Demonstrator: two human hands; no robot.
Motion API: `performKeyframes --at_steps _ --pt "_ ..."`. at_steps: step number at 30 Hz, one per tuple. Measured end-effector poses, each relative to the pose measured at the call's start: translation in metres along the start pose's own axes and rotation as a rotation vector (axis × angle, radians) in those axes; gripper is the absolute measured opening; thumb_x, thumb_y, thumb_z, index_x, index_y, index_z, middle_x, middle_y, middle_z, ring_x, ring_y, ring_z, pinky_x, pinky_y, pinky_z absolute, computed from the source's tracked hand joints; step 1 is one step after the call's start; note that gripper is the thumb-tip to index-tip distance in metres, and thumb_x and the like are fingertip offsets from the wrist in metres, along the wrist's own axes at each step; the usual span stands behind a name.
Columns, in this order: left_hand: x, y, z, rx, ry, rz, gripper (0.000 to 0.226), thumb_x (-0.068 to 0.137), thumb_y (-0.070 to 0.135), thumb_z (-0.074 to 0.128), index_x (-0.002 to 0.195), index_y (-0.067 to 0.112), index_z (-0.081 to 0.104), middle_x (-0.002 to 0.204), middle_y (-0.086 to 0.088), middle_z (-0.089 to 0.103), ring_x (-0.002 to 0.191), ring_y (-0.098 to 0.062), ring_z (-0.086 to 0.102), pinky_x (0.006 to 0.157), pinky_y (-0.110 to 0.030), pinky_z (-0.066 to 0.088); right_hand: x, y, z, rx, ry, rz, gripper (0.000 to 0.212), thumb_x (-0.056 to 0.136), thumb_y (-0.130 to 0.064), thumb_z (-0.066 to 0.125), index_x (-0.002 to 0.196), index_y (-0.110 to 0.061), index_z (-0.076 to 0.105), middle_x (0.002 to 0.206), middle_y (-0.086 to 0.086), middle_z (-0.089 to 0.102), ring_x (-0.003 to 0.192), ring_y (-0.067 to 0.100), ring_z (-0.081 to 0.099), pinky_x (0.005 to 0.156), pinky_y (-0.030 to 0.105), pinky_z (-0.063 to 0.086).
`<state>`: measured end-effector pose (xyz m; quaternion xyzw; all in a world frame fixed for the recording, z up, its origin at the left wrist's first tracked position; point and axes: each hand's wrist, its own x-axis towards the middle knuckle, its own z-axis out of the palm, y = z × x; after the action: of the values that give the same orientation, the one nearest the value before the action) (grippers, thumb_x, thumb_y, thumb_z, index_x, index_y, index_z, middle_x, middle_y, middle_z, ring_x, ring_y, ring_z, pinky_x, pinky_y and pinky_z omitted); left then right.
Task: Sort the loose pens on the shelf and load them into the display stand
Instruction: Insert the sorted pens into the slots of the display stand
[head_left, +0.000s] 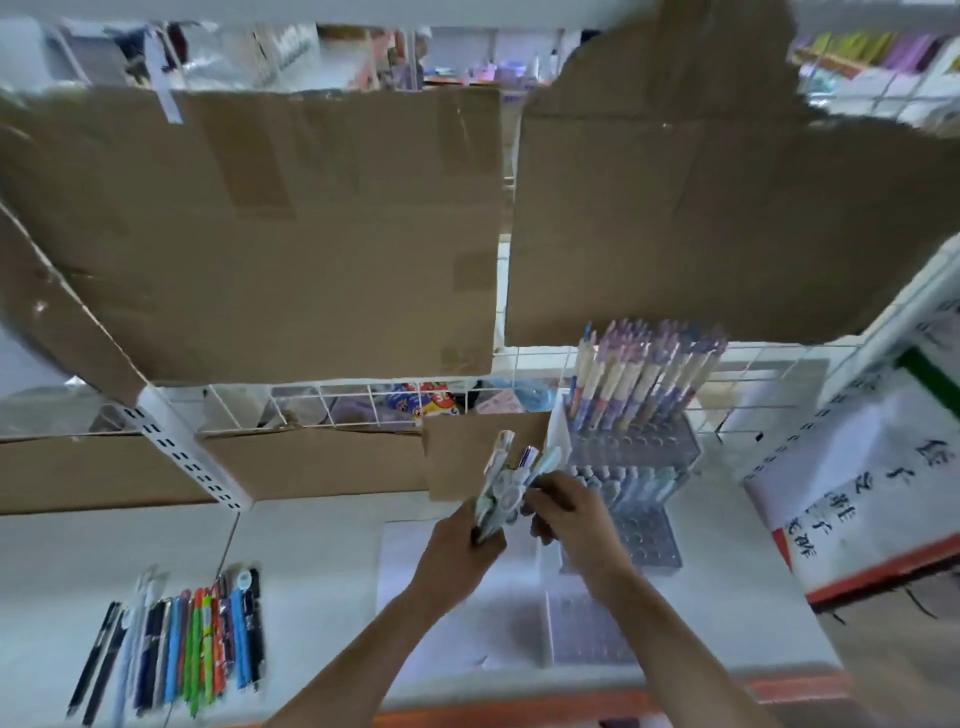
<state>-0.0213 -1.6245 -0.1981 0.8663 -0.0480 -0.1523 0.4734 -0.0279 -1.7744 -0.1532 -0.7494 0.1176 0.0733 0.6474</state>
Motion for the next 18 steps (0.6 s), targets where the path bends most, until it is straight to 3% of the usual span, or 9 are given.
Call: performKeyframes --at_steps 5,11,18 --pt "0.002 0.018 0.01 0.063 0.039 0.075 0.01 0.087 0.016 0.057 0.093 0.019 0.049 0.063 0.01 0.051 0.05 -0.004 0.044 0.049 -0.019 0.032 -0.01 -0.008 -0.02 0.086 0.024 -0.005 0.02 0.093 -0.007 0.056 0.073 -0.007 0.057 0.057 0.001 0.057 0.044 0.008 0.047 0.047 0.02 0.04" --pt "-0.005 0.029 0.028 0.106 0.129 0.111 0.013 0.09 0.018 0.057 0.099 0.011 0.05 0.066 0.007 0.053 0.048 -0.004 0.045 0.044 -0.015 0.031 -0.016 -0.006 -0.032 0.038 0.06 0.006 0.023 0.091 -0.014 0.061 0.07 -0.007 0.056 0.056 0.004 0.059 0.047 0.013 0.053 0.049 0.024 0.045" --pt "0.0 0.039 0.038 0.123 0.157 0.096 0.017 0.088 0.02 0.059 0.102 0.014 0.052 0.073 0.003 0.059 0.053 -0.004 0.048 0.045 -0.014 0.033 -0.023 -0.012 -0.05 -0.045 0.1 -0.092 0.019 0.091 -0.012 0.059 0.076 -0.001 0.062 0.058 0.006 0.066 0.049 0.019 0.061 0.053 0.029 0.054"
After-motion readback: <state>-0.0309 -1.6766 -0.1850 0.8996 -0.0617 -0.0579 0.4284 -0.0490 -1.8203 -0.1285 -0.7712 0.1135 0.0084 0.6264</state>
